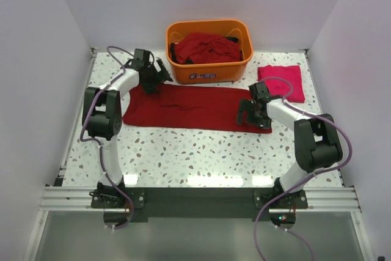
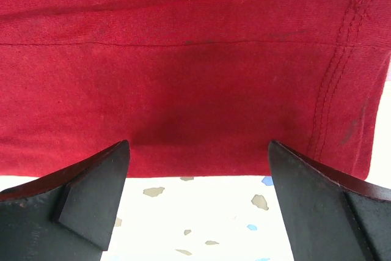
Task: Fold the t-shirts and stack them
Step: Fold the tshirt
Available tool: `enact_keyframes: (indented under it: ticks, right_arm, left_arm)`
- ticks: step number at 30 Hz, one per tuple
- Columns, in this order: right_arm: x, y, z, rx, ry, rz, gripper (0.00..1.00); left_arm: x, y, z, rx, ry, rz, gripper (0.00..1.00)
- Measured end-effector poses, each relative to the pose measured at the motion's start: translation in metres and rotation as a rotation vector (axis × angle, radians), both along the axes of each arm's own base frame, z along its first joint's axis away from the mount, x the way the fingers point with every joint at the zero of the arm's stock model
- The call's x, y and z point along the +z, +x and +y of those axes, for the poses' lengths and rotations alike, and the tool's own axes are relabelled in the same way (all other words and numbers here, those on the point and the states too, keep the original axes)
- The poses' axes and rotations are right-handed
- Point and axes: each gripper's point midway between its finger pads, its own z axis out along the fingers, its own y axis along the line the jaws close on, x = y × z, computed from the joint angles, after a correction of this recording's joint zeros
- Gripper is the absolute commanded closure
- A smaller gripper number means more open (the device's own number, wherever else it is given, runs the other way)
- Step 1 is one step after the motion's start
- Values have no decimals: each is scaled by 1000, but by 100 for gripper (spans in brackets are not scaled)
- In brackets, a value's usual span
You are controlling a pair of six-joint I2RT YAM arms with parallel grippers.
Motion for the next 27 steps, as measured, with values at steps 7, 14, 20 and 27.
enact_keyframes:
  ticks: [7,14,20,27]
  right_arm:
    - [1,0,0,5,-2,-3,1]
    - [1,-2,-1,23,-7,-8,1]
    - [-4,-4,-2,25,-8,-8,1]
    - [-4,-8,-3,22,3,-47,1]
  left_arm:
    - [11,-66,19,32,46,26,0]
    - [12,-102,30,38,84,14,0]
    - [-35,-125,37,35,119,115,0]
    - [-35,-130,39,47,114,49,0]
